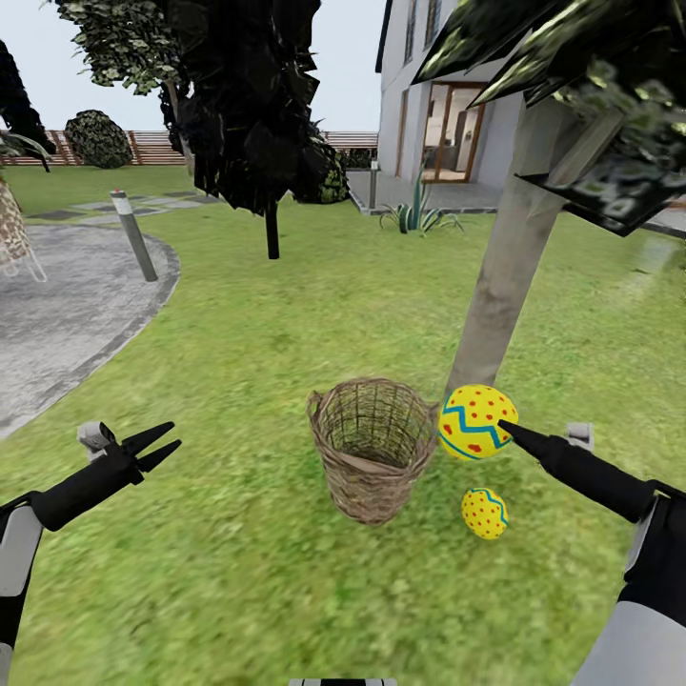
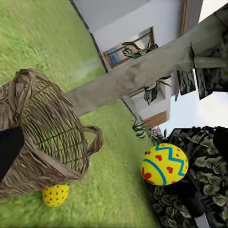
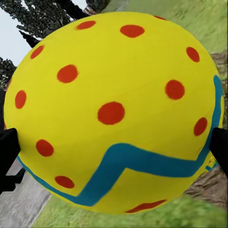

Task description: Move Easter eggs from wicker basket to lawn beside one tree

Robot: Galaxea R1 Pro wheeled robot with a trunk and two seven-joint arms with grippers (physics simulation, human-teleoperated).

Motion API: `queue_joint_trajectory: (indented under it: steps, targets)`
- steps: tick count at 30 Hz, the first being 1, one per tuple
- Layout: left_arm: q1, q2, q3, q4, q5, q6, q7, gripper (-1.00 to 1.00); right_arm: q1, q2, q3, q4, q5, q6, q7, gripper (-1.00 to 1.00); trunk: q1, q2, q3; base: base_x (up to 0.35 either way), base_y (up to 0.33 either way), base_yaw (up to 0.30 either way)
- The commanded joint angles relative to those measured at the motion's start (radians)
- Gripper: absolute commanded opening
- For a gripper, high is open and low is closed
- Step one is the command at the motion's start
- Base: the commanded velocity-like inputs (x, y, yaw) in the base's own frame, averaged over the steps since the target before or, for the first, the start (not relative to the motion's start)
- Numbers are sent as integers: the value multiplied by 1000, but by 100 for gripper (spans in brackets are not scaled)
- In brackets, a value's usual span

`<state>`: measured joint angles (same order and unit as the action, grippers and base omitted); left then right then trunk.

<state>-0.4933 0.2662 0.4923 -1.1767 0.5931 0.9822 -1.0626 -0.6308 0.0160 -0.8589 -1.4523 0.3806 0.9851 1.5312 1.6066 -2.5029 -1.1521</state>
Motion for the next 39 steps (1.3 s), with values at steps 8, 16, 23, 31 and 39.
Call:
queue_joint_trajectory:
  steps: [8,16,23,31,39]
  targets:
    - [-1,-30,1,7,5,1,-14,100,-1,-62,-212,37,68,-52,-227,-100,0,0,-1,-3,0,0]
    - [-1,-42,-52,-2,6,-6,-14,100,0,-61,-32,125,79,-114,-778,-100,0,0,-1,0,-87,0]
    - [0,-49,-104,-6,8,-30,-20,100,-2,-58,289,177,77,-183,-1130,-100,0,0,-1,7,-309,0]
    - [0,-65,-105,-6,8,-42,-131,100,-36,-56,377,441,76,-387,-1462,-100,0,0,-1,124,-229,0]
    - [1,-81,-108,-9,8,-42,-152,100,-232,-61,408,1012,65,-767,-1827,-100,0,0,-1,32,-126,0]
